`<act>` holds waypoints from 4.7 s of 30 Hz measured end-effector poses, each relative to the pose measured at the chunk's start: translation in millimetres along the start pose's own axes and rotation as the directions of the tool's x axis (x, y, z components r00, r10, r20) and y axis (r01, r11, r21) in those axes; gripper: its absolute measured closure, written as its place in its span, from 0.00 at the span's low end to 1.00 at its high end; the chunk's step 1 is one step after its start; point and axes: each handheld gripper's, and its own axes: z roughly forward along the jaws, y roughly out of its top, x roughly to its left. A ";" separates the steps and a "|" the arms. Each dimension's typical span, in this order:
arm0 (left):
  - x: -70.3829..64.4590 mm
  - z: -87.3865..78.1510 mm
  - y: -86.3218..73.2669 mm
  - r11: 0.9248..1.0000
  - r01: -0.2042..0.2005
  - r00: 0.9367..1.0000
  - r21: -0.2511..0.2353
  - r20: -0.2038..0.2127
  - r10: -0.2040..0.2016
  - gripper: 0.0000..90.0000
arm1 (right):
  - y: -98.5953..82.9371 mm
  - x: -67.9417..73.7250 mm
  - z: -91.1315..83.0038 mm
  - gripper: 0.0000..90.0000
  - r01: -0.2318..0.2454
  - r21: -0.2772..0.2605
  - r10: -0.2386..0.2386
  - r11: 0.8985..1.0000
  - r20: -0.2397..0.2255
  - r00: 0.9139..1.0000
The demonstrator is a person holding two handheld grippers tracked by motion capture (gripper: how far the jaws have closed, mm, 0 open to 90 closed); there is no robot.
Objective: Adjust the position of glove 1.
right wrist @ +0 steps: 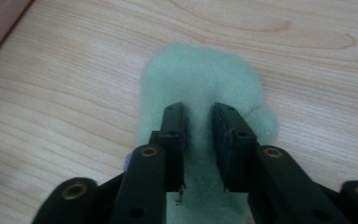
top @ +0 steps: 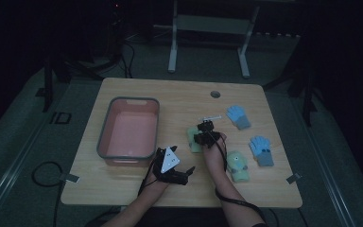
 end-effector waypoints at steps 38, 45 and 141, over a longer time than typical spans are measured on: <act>1.5 -0.1 0.0 1.000 0.013 1.000 -0.003 -0.003 -0.013 0.02 | -41.9 -70.8 -115.8 0.69 0.104 -0.091 -0.105 0.990 0.002 0.995; 0.9 0.3 0.1 1.000 0.014 1.000 0.001 -0.003 -0.014 0.02 | -71.9 -85.3 -123.9 0.69 0.066 -0.058 -0.065 0.996 0.011 0.998; -1.3 1.7 0.8 1.000 -0.013 1.000 0.014 -0.005 0.013 0.02 | -37.6 -127.3 -62.0 0.79 0.232 -0.038 -0.234 0.972 -0.067 0.970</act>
